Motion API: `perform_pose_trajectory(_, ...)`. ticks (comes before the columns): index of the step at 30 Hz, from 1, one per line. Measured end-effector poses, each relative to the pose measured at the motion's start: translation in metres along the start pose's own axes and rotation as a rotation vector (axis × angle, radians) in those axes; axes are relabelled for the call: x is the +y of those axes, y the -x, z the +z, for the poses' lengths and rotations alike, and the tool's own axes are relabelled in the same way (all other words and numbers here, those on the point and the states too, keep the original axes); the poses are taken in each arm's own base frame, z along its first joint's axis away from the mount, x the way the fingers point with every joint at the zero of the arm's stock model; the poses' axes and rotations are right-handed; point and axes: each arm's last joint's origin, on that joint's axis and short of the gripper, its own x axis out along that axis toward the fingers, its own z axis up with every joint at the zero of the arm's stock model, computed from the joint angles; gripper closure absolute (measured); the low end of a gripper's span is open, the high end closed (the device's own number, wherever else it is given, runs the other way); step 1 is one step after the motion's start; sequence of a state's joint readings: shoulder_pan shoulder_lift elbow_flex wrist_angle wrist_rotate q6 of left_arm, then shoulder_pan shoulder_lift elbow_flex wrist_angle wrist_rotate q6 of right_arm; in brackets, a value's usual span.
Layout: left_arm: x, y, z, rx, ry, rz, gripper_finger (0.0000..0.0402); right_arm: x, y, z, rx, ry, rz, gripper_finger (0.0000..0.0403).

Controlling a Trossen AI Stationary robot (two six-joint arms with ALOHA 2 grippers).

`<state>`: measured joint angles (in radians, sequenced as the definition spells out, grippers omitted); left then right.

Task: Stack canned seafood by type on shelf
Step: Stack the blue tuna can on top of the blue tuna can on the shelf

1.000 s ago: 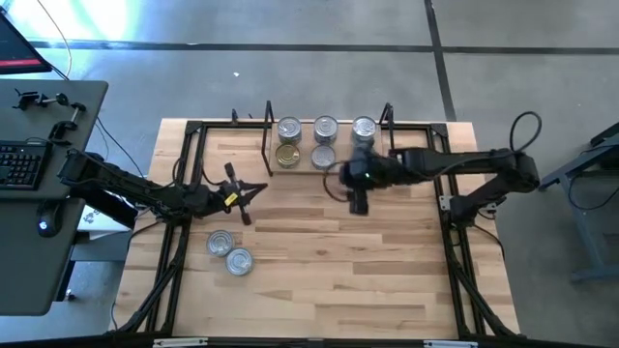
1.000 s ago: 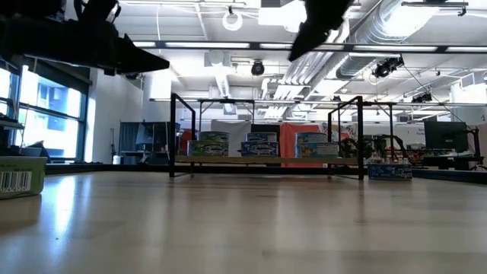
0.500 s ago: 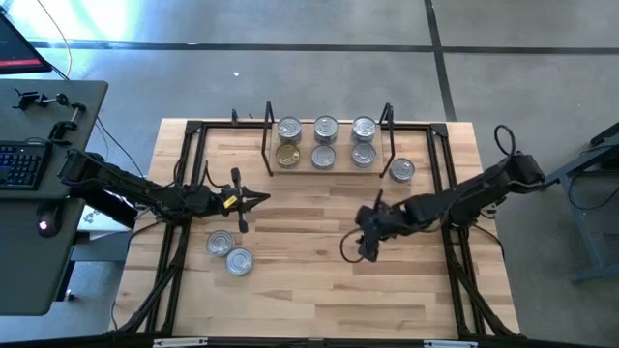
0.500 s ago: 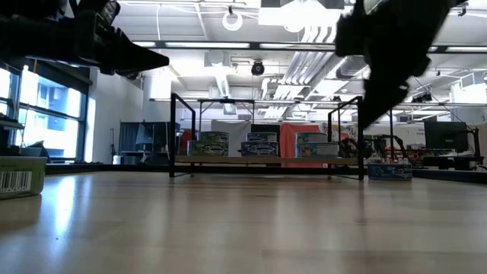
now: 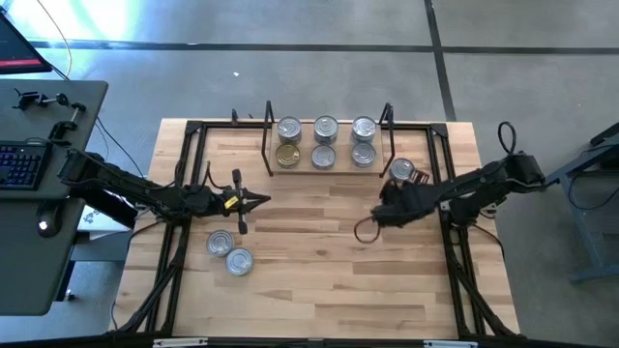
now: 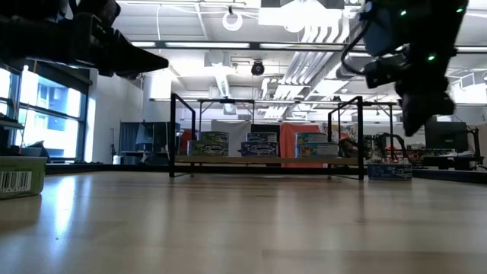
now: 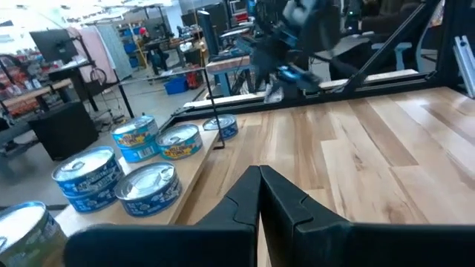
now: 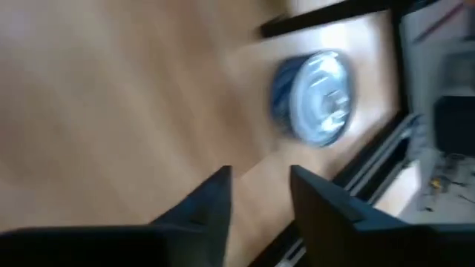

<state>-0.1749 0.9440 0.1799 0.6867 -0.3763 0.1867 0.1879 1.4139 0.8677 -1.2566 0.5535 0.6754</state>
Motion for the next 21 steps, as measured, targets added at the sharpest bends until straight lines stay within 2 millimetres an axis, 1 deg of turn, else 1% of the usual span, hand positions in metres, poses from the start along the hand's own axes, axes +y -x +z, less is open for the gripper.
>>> perform_pose_trajectory(5,-0.002,0.0,-0.004,0.038,0.057,-0.047,0.0402,-0.019,-0.012,0.011,-0.042,-0.124,-0.148,0.0378)
perform_pose_trajectory(7,-0.004,0.001,-0.006,0.054,0.078,-0.077,0.0402,-0.025,-0.019,0.008,-0.054,-0.157,-0.189,0.0396)
perform_pose_trajectory(9,-0.006,0.001,-0.007,0.068,0.085,-0.106,0.0402,-0.028,-0.028,0.004,-0.069,-0.201,-0.176,0.0391)
perform_pose_trajectory(11,-0.008,0.002,-0.008,0.073,0.092,-0.121,0.0402,-0.03,-0.038,-0.002,-0.084,-0.248,-0.127,0.0387)
perform_pose_trajectory(13,-0.01,0.003,-0.008,0.073,0.09,-0.131,0.0402,-0.033,-0.047,-0.009,-0.112,-0.309,-0.088,0.039)
perform_pose_trajectory(18,-0.013,0.004,-0.007,0.069,0.088,-0.148,0.0402,-0.043,-0.059,-0.02,-0.194,-0.586,-0.038,0.04)
perform_pose_trajectory(21,-0.014,0.004,-0.007,0.07,0.094,-0.155,0.0402,-0.047,-0.068,-0.022,-0.226,-0.69,-0.025,0.04)
